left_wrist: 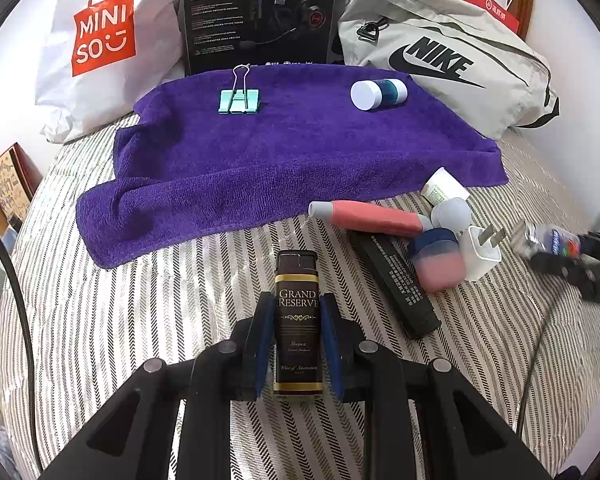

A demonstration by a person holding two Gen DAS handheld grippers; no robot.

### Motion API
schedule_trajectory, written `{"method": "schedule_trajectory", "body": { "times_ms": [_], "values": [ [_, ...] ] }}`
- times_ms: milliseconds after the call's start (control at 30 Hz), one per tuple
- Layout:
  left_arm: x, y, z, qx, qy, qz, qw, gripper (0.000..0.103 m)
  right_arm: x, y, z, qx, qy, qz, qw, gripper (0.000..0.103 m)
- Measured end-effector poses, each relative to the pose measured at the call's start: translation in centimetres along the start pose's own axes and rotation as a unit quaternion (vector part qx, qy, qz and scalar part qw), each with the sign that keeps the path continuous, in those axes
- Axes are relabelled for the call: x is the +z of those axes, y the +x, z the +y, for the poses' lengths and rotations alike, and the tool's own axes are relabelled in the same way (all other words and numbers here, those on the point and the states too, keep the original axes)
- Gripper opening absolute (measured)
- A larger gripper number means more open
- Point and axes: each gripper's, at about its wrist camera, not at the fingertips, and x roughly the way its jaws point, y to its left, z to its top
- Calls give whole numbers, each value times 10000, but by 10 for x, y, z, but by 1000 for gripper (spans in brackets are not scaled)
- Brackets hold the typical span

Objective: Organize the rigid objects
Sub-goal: 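Grasp the clear mint bottle with the right tool and lift it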

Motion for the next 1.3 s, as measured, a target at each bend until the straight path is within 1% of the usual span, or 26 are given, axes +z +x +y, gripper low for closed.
{"method": "schedule_trajectory", "body": {
  "times_ms": [33,133,233,300,367,400,433,500,533,600,667,733,800,900,933,967,1033,1100,1233,1300],
  "values": [
    [0,0,0,-12,-12,7,10000,23,1,3,-1,-1,45,51,10000,63],
    [1,0,1,-31,-34,11,10000,23,-2,1,8,-85,-258,115,9996,66],
    [1,0,1,-18,-38,11,10000,23,-15,-2,19,-233,-574,249,9978,67],
    [0,0,0,4,-29,4,10000,23,-21,-6,27,-92,-676,319,9972,67],
    [0,0,0,6,-32,0,10000,23,-23,-9,37,121,-821,300,9961,67],
    [0,0,0,-3,-37,1,10000,23,-23,-9,41,127,-899,274,9955,67],
    [0,0,1,-16,-46,2,10000,23,-21,-8,43,-4,-937,261,9953,67],
    [0,0,1,-38,-60,-4,10000,23,-16,-4,42,-251,-894,250,9954,67],
    [0,0,1,-42,-63,-6,10000,23,-12,-1,40,-261,-780,251,9963,67],
    [0,0,1,-35,-65,-2,10000,23,-5,3,37,-151,-589,241,9979,67],
    [0,0,1,-26,-57,3,10000,23,3,10,30,-134,-438,138,9989,68],
    [0,0,2,-37,-72,1,10000,23,6,12,32,-204,-440,71,9988,68],
    [0,0,1,-38,-64,-5,10000,23,4,13,37,-344,-629,17,9974,67],
    [0,-1,2,-53,-76,-23,10000,23,2,12,39,-331,-689,3,9971,63],
    [0,-1,2,-56,-84,-30,9999,23,-2,8,36,-290,-681,3,9973,59],
    [0,-1,2,-54,-92,-36,9999,23,-2,8,34,-283,-656,-12,9974,52],
    [0,-1,1,-42,-90,-50,9999,23,-4,4,24,-260,-507,-54,9984,43],
    [-1,-1,1,-45,-95,-62,9999,23,-1,6,22,-179,-475,-40,9987,43],
    [-1,-2,2,-56,-112,-66,9999,23,-4,6,27,-337,-583,-51,9977,43],
    [-1,-2,2,-45,-137,-73,9999,23,-4,6,26,-304,-559,-72,9979,44]
  ]
}}
